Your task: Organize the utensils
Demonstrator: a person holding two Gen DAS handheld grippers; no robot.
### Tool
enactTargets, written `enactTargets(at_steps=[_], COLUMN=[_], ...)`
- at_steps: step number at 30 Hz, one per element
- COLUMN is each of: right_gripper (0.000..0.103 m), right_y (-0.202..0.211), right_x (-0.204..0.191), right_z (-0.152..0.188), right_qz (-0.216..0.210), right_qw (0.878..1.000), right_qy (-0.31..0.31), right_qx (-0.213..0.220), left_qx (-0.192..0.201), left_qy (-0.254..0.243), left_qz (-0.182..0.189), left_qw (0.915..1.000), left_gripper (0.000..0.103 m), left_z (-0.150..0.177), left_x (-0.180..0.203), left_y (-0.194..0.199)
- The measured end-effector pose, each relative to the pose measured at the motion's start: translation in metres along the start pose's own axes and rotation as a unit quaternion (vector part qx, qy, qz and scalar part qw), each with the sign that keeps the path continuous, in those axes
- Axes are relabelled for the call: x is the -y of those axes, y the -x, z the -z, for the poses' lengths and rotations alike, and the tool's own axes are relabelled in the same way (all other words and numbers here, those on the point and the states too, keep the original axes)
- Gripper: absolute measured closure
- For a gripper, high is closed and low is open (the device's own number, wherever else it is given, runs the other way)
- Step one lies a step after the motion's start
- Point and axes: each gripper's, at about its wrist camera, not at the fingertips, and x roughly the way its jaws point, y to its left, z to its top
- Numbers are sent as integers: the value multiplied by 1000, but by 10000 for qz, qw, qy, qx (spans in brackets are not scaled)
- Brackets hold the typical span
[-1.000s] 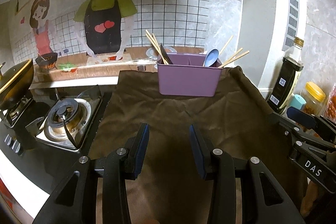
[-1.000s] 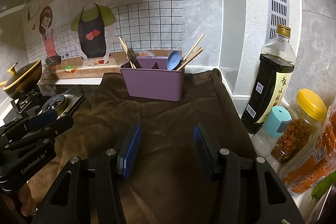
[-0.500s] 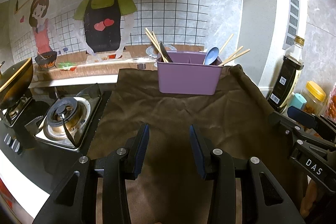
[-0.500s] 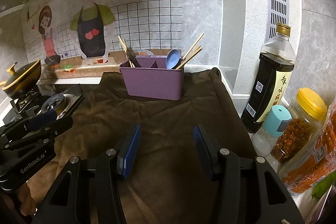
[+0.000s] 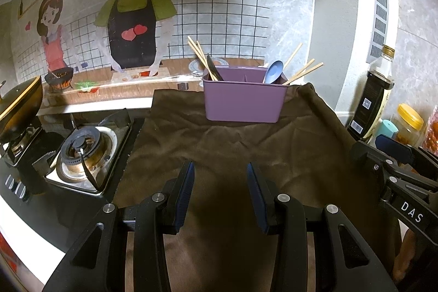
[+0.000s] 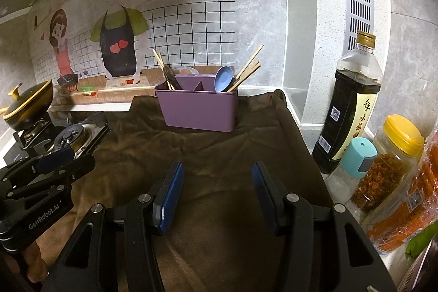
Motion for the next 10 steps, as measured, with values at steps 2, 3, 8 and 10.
enactTargets(at_steps=[2, 3, 8, 10], right_gripper=[54, 54, 54, 54], right_y=[1, 1, 1, 2], right_x=[0, 1, 0, 0], right_z=[0, 0, 0, 0], right_qz=[-2, 1, 9, 11], right_qw=[10000, 10000, 10000, 10000], right_qy=[-4, -2, 3, -3], right_qx=[10, 15, 21, 18], left_qx=[-3, 0, 40, 44], left_qy=[2, 3, -16, -20], left_qz=[2, 2, -33, -30], left_qw=[10000, 10000, 10000, 10000], left_gripper=[62, 62, 62, 62], left_z=[0, 1, 3, 3], left_x=[0, 1, 2, 2], left_y=[0, 1, 3, 4])
